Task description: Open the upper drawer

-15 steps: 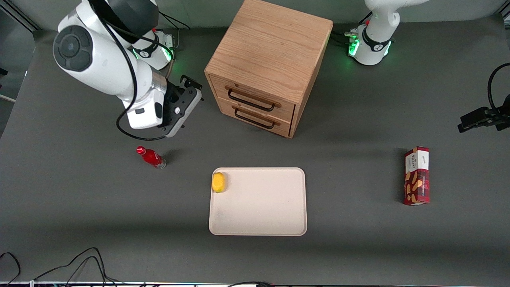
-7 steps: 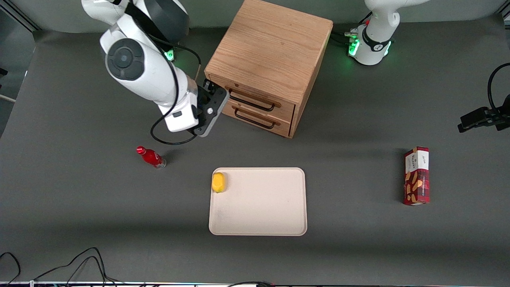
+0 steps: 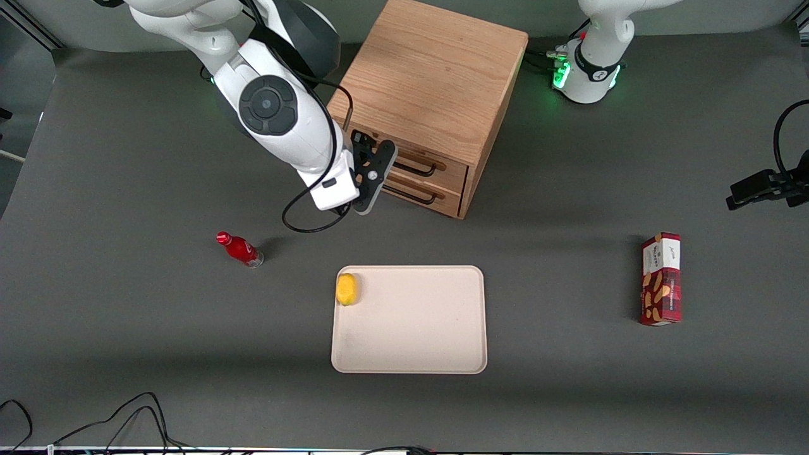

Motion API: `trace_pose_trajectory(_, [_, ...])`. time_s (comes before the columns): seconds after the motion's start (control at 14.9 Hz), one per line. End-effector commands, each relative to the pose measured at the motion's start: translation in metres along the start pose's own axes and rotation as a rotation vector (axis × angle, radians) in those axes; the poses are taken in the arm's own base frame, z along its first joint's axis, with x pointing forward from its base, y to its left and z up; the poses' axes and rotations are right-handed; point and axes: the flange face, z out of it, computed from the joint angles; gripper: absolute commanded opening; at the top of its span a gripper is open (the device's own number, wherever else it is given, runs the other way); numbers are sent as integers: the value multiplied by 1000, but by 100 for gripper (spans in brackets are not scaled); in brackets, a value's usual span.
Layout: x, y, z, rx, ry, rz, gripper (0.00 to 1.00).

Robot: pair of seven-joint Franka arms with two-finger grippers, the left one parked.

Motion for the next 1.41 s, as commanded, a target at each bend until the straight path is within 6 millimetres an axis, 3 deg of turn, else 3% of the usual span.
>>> trace_pose_trajectory(0.0, [14,3,9,1,26,-17,100])
trace_pose_trajectory(0.13, [22,-10,17,3,28,-7,100])
trace_pose_trajectory(0.67, [30,-22,55,24,5,29,100])
trace_pose_trajectory(1.35, [23,-38,69,14,-32,22,100])
